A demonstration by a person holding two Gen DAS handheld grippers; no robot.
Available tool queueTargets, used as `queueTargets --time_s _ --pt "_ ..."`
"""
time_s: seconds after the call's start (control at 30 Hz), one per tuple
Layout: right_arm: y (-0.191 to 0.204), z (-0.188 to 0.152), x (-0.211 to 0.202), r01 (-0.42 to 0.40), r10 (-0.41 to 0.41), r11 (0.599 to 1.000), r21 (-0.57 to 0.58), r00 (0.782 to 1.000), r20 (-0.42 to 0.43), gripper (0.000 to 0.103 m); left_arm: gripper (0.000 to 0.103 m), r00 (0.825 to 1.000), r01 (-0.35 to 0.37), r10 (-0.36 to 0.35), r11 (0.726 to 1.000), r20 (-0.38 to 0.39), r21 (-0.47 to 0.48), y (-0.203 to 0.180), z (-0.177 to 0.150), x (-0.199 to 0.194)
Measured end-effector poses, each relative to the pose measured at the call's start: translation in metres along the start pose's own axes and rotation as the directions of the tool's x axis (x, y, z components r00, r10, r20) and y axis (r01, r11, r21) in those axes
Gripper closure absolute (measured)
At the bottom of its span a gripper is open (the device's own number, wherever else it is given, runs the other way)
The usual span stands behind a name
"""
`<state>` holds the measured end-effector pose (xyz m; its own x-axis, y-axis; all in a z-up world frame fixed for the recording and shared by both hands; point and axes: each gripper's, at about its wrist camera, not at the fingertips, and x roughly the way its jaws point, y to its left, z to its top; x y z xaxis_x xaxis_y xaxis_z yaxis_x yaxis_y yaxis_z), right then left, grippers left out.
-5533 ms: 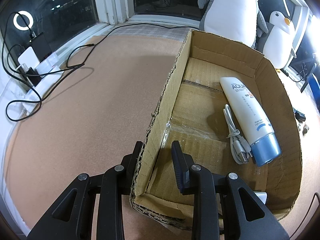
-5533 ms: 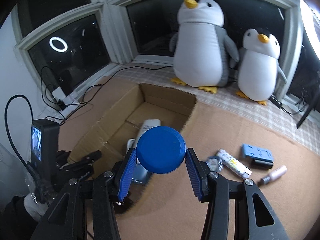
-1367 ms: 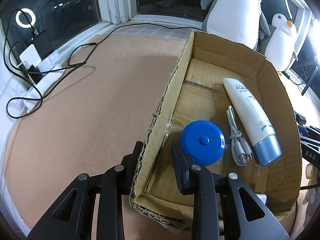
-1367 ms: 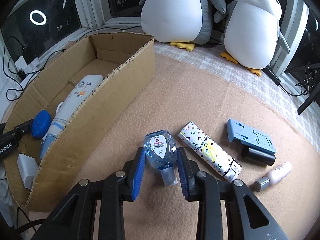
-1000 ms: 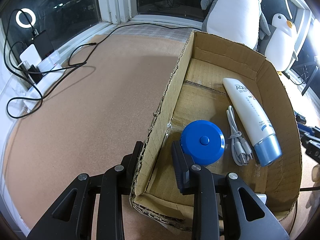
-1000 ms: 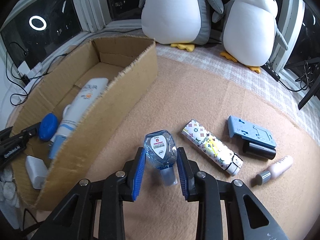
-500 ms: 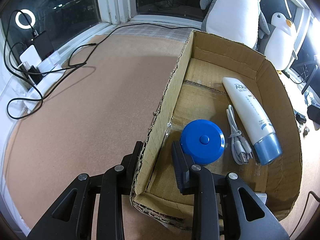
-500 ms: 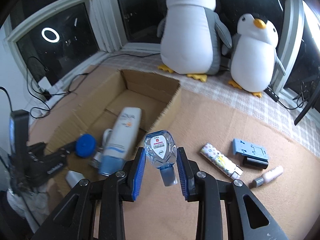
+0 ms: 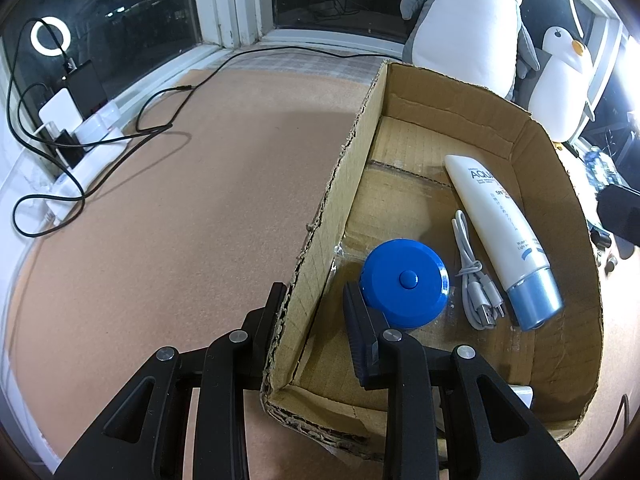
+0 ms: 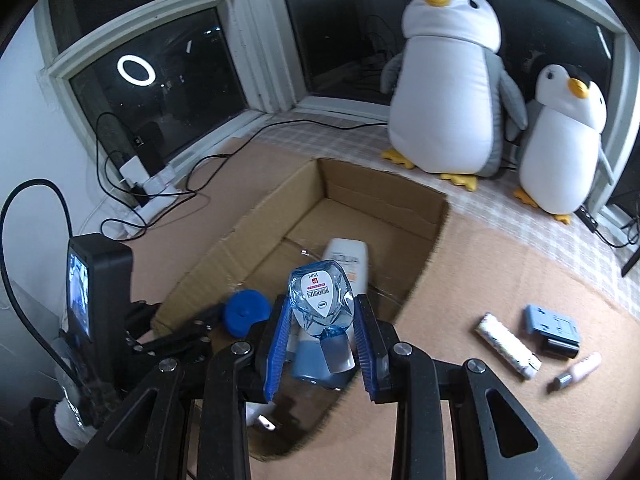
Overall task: Organize rigid objects
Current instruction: 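Carry the sanitizer bottle into the box and open the right gripper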
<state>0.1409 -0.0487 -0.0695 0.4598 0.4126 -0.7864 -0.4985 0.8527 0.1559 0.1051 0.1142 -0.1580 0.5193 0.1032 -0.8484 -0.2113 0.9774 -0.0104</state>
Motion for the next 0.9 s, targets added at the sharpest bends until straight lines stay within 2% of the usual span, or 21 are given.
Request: queueTargets --time_s 0.2,0.37,0.8,0.83,0.87,0.9 --pt "0.012 0.003 0.017 -0.034 0.034 0.999 0.008 0.999 -0.024 0.075 0.076 1.000 0.000 0.000 1.000 0.000 0.000 0.000 0.000 0.000" --pt "0.022 0.003 0.028 -0.031 0.031 0.999 -0.009 0.999 -0.040 0.075 0.076 1.000 0.001 -0.001 1.000 0.000 0.000 0.000 0.000 0.000" --pt "0.024 0.003 0.033 -0.039 0.039 0.999 -0.003 0.999 -0.037 0.074 0.076 1.000 0.001 -0.001 1.000 0.000 0.000 0.001 0.000 0.000" --pt "0.023 0.003 0.033 -0.041 0.041 0.999 0.000 0.998 -0.036 0.068 0.076 1.000 0.001 -0.001 1.000 0.000 0.001 0.001 0.000 0.000" --pt "0.023 0.004 0.033 -0.040 0.040 0.999 0.002 0.999 -0.035 0.056 0.076 1.000 0.000 0.000 1.000 0.001 0.001 0.000 0.000 0.000" --pt "0.023 0.004 0.032 -0.037 0.037 0.999 0.004 0.999 -0.032 0.050 0.076 1.000 0.001 -0.001 1.000 0.001 0.000 0.000 0.000 0.000"
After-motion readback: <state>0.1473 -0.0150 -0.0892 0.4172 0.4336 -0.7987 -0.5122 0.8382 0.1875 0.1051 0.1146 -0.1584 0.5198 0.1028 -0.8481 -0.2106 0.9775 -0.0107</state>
